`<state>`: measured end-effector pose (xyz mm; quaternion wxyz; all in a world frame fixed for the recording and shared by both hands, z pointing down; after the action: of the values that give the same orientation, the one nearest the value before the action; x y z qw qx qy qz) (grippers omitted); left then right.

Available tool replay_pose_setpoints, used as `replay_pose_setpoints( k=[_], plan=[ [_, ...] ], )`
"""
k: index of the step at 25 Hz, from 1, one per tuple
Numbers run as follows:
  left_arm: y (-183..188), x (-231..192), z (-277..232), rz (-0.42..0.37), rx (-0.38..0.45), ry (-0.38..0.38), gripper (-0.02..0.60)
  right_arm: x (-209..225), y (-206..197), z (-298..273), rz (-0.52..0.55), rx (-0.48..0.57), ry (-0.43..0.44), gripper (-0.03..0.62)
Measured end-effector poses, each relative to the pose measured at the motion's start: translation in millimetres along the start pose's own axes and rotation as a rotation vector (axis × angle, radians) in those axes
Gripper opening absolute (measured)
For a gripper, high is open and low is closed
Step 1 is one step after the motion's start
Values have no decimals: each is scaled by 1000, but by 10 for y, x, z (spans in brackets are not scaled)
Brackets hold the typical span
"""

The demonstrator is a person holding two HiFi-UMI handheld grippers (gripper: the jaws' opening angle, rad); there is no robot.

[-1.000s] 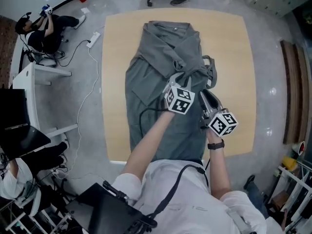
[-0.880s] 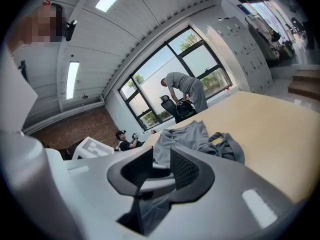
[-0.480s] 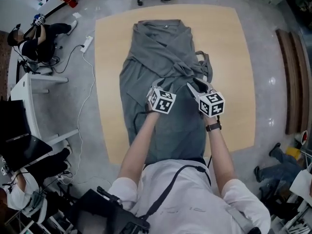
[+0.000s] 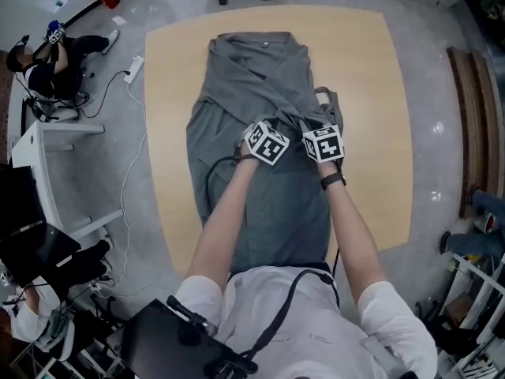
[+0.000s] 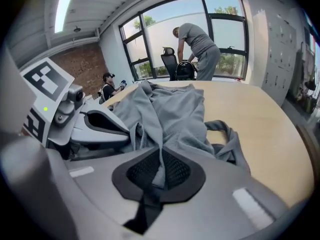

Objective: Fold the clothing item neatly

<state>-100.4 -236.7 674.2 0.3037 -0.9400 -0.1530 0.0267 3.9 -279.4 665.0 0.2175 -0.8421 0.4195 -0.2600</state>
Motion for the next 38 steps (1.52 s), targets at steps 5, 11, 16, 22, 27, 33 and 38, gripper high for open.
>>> replay_pose_setpoints(
  k=[5,11,16,22,27,33,38],
  plan=[
    [54,137,954,89,256,98,8,-234,279,615,-145,219,158,15],
    [-580,788,1182,-178,149,89,46,-423,-214,780,-171,164,145,51],
    [-842,1016,926,-224,57,-36,126,-50,-515,859,-264,221,35,210],
    [-742,836,1143,104,147,-51,105,963,-422,828,-356,270,-125,210],
    [-588,849,1223,289,210,-88,2,1207,-231,414,-269,134,-188,261],
    [-687,812,1518,348,210,-84,2,1009,-363,243,-264,149,-251,204],
    [-859,801,1699,398,216,-59,2,1056,-451,576,-373,224,-254,52]
  ],
)
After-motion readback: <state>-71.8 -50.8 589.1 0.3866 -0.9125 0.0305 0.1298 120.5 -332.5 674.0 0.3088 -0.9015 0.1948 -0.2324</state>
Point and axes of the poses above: the fingertips, and each gripper's own axes: z backward along the fingers, x to its right, y out of its top, the point moved 5 cm from there along z, backward along the fingers, and after that the axes turned 5 degrees about y, right-handed, at the moved point
